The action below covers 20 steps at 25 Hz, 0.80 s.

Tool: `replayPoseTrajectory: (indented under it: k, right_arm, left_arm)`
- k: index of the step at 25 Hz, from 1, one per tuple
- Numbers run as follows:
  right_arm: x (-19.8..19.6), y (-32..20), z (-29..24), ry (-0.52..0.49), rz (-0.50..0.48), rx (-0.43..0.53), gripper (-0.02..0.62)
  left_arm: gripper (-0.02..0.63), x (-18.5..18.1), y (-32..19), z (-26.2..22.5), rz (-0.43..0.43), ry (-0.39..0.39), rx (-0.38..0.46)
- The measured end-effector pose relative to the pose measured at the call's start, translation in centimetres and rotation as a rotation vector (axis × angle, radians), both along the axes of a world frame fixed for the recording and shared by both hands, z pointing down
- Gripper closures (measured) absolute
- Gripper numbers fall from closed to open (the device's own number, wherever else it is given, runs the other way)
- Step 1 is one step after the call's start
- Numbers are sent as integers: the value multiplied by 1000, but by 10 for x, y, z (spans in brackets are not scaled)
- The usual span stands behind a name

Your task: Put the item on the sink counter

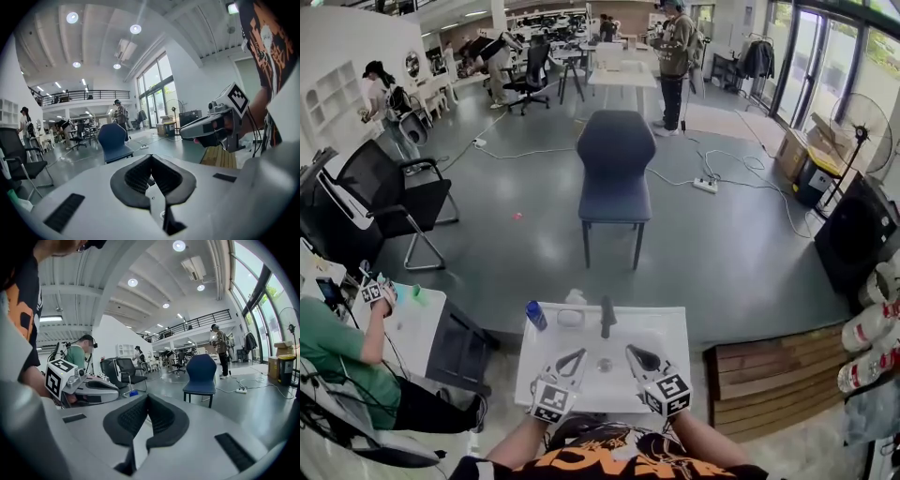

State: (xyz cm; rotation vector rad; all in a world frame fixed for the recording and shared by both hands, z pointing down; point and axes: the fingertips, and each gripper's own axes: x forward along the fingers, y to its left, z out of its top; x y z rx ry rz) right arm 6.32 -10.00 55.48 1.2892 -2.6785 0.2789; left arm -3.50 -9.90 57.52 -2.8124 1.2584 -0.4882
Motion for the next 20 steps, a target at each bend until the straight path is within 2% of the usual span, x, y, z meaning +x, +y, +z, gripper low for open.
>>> replayPoseTrajectory:
  k: [11, 20]
  right_arm:
    - [48, 32, -18, -6, 9, 54, 581]
    - [66, 64, -41, -11, 1, 113, 581]
  left_arm:
    - [586, 43, 40, -16, -2, 36, 11]
    - [586, 57, 66, -42, -15, 73, 20]
